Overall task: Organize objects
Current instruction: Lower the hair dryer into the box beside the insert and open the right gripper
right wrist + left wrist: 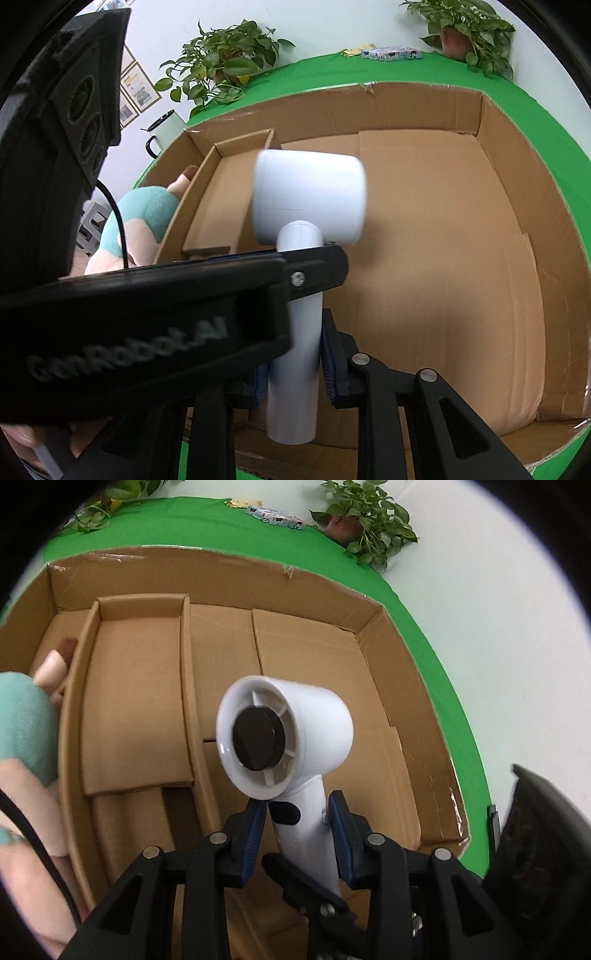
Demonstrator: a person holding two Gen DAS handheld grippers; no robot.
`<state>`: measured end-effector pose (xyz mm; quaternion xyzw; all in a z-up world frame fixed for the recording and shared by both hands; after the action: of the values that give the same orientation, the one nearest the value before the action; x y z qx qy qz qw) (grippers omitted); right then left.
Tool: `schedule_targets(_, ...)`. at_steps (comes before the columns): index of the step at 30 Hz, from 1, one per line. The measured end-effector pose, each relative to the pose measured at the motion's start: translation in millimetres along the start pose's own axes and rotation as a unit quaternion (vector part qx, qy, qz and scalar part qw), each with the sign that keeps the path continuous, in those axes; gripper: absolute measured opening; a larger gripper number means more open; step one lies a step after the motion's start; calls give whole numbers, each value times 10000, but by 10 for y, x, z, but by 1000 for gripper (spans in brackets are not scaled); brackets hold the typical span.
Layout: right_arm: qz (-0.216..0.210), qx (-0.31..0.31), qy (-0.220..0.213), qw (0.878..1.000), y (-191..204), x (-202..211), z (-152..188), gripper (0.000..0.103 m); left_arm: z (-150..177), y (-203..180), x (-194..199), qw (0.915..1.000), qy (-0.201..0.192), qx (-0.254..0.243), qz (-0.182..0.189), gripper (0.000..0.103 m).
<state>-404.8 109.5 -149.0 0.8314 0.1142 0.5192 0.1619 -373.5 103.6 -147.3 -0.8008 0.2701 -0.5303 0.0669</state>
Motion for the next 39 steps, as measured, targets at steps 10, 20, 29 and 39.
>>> schedule_targets(10,-65,113,62,9999,98,-2,59,28,30,147,618,9960,-570,-454,-514,33)
schedule_targets(20,167,220,142,9995,113,-39,145,20,413,406,722,9956,-597,-411,-595,32)
schedule_targets(29,281,241,86,9993,162,-41,185,20,538,557,720,9954,-458,-420,-732,24)
schedule_targets(39,211,272,107,9993,177,-12,210,20,645,655,754,9941,-292,-340,-992,10)
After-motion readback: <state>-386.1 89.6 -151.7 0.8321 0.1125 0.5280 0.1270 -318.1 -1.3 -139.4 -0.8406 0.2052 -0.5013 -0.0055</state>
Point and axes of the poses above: each gripper's, at about its wrist camera, not at the fingertips, and x roughly against the way its jaws point, y to its left, z to its underside, the point moved 8 cm from there along -x, roughly the way its jaws point, and after that the axes turned 10 degrees about -x, right-handed, at the moved point
